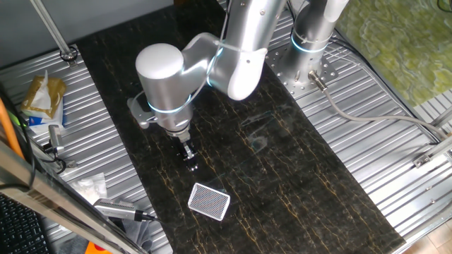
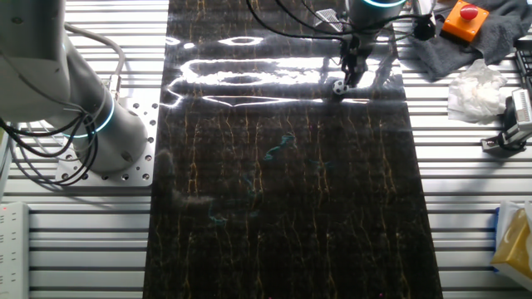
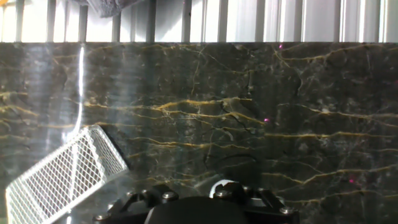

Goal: Push the soccer ball into the goal

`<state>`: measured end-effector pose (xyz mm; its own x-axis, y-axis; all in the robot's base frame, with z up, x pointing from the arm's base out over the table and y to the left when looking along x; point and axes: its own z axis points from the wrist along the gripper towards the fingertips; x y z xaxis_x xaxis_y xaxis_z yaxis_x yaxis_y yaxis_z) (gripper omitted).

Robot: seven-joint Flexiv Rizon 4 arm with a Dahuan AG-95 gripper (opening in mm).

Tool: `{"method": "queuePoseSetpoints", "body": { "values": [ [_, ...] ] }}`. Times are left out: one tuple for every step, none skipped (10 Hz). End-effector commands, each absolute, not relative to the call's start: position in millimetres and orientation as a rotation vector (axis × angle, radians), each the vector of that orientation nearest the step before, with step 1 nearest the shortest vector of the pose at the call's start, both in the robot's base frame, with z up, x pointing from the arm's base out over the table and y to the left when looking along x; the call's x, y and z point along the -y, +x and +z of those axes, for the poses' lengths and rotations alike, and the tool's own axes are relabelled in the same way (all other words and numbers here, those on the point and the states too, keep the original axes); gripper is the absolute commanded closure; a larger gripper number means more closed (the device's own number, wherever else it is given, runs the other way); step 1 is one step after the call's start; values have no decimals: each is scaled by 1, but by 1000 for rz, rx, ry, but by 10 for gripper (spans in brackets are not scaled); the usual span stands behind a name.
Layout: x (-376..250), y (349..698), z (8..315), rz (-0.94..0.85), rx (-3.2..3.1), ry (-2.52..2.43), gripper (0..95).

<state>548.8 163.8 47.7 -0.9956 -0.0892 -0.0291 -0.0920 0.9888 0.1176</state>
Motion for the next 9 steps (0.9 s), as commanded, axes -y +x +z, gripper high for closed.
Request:
{"method": "queuePoseSetpoints", "body": {
  "values": [
    [-157,546,47,173,-3095,-161,190],
    [-153,544,44,180,-3087,-170,190],
    [-151,543,41,225,-3077,-157,190],
    [-151,544,40,284,-3073,-126,190],
    [-152,544,39,323,-3068,-105,190],
    [-155,543,37,333,-3063,-98,190],
    [-160,541,33,334,-3053,-87,190],
    [-164,540,31,337,-3043,-86,190],
    [-170,540,28,347,-3034,-83,190]
  ]
}}
